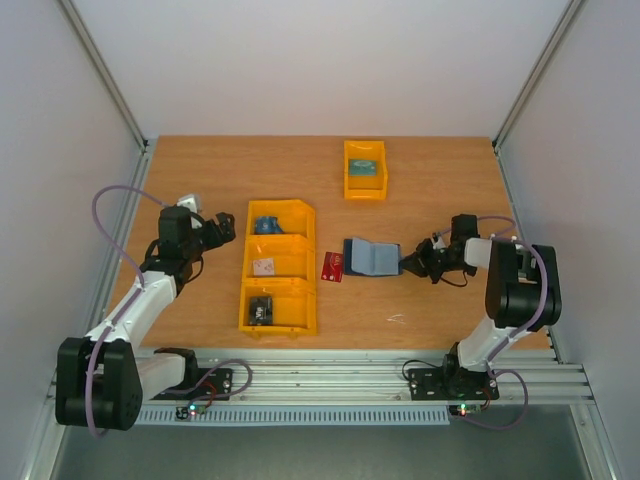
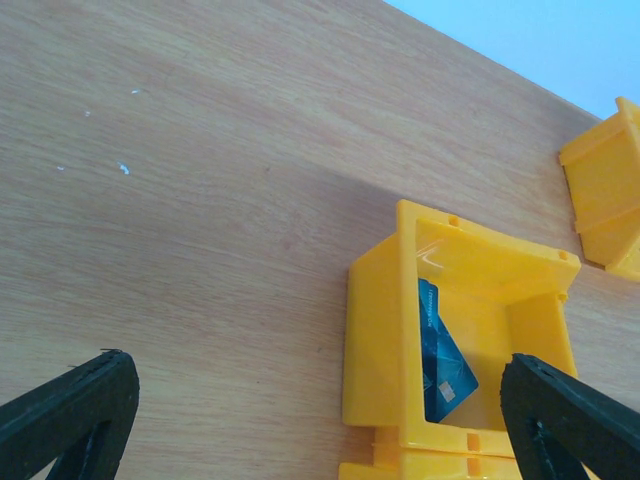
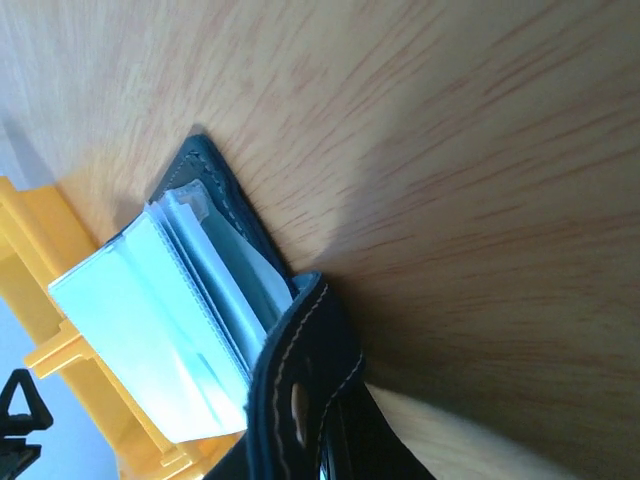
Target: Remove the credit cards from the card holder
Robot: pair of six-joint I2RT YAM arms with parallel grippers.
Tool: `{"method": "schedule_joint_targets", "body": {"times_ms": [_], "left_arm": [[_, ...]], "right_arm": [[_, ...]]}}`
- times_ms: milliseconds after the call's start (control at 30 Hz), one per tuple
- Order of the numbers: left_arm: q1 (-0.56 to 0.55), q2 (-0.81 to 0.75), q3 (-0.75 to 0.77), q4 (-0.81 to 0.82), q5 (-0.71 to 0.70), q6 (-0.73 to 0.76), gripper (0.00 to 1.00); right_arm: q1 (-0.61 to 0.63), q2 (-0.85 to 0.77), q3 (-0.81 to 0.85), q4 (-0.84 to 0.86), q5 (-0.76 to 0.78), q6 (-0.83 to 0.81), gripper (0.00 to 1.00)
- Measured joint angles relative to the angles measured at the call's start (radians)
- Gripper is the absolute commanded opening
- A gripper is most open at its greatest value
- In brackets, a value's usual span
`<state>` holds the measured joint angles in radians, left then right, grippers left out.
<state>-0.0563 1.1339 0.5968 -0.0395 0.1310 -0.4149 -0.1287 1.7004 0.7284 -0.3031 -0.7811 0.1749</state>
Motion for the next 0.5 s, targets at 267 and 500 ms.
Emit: {"method": "schedule_joint_targets", "body": {"times_ms": [267, 500], "left_arm": [[0.0, 0.0, 0.0, 0.062, 0.094, 0.008, 0.94], [-0.042, 0.015, 0.022, 0.168, 0.29, 0.051, 0.88]], "right_arm": [[0.005, -0.109, 0.047, -0.074, 0.014, -0.025, 0.01], [0.046, -0.195, 0.16, -0.188, 0.044, -0.076, 0.01]]}}
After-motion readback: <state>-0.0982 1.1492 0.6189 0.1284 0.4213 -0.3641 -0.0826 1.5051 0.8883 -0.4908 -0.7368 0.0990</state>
